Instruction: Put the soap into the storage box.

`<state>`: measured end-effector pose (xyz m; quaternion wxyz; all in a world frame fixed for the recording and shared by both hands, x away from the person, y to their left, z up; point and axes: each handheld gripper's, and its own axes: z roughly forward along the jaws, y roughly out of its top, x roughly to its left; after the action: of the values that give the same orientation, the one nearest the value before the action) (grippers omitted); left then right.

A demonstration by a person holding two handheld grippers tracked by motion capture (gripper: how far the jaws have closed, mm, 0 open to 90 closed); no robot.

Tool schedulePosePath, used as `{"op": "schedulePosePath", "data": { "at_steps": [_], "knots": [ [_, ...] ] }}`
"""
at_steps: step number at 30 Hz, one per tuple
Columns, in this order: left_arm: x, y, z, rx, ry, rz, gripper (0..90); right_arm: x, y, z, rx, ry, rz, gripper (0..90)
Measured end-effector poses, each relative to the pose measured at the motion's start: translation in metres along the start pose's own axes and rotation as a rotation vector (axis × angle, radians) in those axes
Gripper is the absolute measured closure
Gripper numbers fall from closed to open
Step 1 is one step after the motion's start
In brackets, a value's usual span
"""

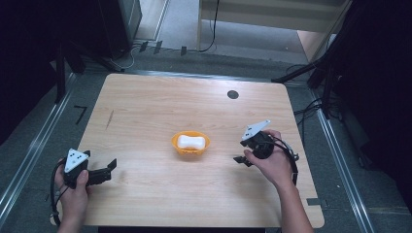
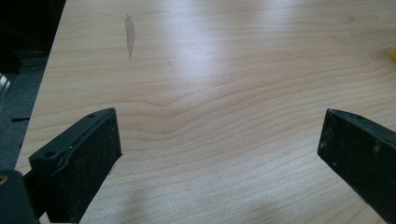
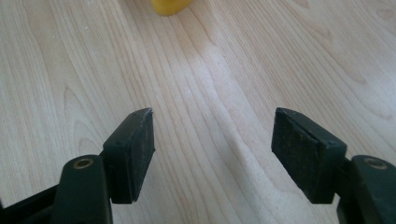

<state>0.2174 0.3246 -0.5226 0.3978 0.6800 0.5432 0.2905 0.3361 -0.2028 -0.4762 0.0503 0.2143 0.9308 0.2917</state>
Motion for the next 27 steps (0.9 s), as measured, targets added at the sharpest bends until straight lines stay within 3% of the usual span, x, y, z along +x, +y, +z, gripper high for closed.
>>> {"op": "schedulePosePath", "data": {
  "at_steps": [9, 15, 20, 27],
  "knots": [
    [0.000, 0.000, 0.000, -0.001, 0.005, -0.001, 0.0, -0.001, -0.025, -0.008, -0.046, -0.057, 0.073, 19.7],
    [0.001, 0.000, 0.000, -0.002, 0.006, -0.004, 0.0, 0.000, -0.041, -0.009, -0.058, -0.087, 0.094, 13.4],
    [0.001, 0.000, 0.000, -0.002, 0.006, -0.007, 0.0, 0.001, -0.056, -0.012, -0.085, -0.088, 0.140, 10.6],
    [0.002, 0.000, -0.001, -0.008, -0.002, -0.024, 0.0, 0.004, -0.068, -0.015, -0.103, -0.089, 0.165, 6.6]
  ]
}}
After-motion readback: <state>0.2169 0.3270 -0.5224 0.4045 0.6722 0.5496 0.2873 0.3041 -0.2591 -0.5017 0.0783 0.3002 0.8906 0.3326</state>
